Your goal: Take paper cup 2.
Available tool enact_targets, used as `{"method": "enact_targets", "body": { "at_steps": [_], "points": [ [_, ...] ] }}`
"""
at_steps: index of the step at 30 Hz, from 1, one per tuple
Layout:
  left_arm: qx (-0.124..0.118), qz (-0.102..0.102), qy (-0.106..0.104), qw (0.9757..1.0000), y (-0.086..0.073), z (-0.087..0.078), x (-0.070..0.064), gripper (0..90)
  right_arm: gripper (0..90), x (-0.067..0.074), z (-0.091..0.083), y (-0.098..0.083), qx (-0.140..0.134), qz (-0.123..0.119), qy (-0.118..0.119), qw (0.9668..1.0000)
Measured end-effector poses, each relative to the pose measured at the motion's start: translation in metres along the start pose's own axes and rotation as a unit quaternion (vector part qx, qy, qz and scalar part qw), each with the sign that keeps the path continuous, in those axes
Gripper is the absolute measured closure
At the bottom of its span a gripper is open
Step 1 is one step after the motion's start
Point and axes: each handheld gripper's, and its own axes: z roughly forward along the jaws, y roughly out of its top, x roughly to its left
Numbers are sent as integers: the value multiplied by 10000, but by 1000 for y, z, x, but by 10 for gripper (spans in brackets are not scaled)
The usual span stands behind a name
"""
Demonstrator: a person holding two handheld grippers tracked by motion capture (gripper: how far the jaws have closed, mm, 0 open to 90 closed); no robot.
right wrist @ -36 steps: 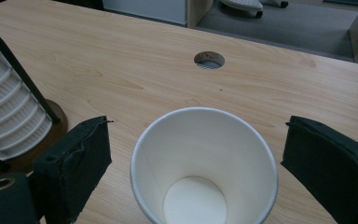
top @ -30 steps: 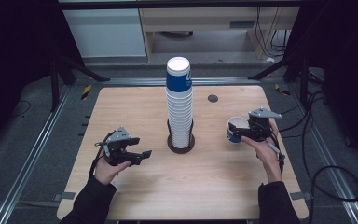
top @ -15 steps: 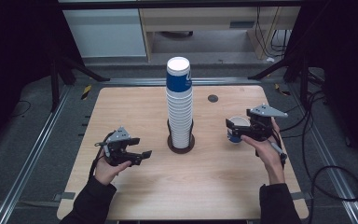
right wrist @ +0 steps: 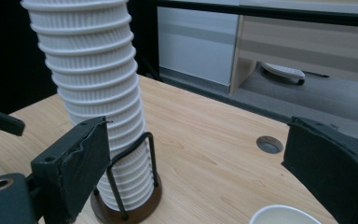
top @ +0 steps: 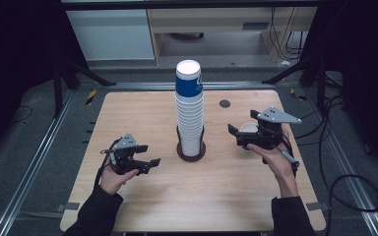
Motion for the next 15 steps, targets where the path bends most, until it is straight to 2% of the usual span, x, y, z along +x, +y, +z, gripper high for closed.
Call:
{"method": "enact_targets", "body": {
  "at_steps": [5, 10, 14, 15],
  "points": [
    [26, -6, 26, 10000, 0, 1, 0, 222, 72, 7, 3, 4, 0, -52, 128, 9999],
    [72, -17, 97, 9999, 0, 2, 0, 225, 70, 15, 4, 16, -202, -41, 263, 9994],
    [94, 6, 84, 9999, 0, 4, -1, 226, 66, 24, 6, 31, -369, -33, 436, 9984],
    [101, 18, 82, 9999, 0, 4, -1, 225, 64, 29, 8, 39, -462, -68, 506, 9976]
  ]
}}
